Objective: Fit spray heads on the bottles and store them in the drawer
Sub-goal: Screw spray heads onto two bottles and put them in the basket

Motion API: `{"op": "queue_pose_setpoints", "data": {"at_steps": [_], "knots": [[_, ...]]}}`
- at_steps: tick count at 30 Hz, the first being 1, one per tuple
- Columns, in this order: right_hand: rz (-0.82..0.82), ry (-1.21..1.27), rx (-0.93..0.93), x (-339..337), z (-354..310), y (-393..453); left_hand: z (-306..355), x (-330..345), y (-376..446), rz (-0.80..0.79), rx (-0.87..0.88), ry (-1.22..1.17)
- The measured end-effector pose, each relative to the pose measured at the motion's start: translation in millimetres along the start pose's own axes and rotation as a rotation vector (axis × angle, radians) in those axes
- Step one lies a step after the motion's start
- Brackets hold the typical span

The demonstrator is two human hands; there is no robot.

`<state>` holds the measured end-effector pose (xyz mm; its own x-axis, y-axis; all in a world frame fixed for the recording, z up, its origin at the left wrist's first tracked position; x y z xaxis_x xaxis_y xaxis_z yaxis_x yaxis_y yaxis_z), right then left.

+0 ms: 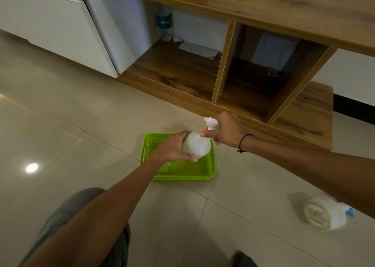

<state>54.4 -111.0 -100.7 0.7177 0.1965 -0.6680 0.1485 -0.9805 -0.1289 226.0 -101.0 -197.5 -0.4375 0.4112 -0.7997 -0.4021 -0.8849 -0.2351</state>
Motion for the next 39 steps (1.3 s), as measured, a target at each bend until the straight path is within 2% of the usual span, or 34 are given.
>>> {"op": "queue_pose_setpoints", "data": {"at_steps": [3, 6, 13, 18, 24, 31, 39], "knots": [[-0.053, -0.112, -0.027, 15, -8, 6, -7, 10, 1, -0.004, -0.103, 0.126], [-0.097, -0.173, -0.021, 34, -9, 10, -18, 21, 2, -0.028, -0.205, 0.119], [-0.106, -0.209, 0.026, 54, 4, 15, -19, 27, 3, -0.031, -0.225, 0.107], [-0.117, -0.175, 0.014, 54, 2, 16, -20, 22, 4, -0.050, -0.281, 0.242], [-0.136, -0.167, 0.021, 49, 8, 5, -19, 26, -2, -0.230, -0.318, 0.434], [-0.061, -0.196, 0.127, 11, 28, -18, 33, 41, -10, -0.415, -0.186, 0.158], [-0.037, -0.221, 0.271, -30, 77, -64, 110, 70, -11, -0.491, -0.002, -0.029]]}}
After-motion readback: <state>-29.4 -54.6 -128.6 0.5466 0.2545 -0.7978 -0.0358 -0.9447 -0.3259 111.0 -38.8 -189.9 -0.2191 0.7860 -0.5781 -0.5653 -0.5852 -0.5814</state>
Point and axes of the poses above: each hand's wrist, its own y-axis towards the middle knuckle, its own x-axis out of the palm, z = x × y, the point moved 10 cm from there along y, towards the middle knuckle, and after that the axes turned 12 degrees about y, right-handed, at the moved point
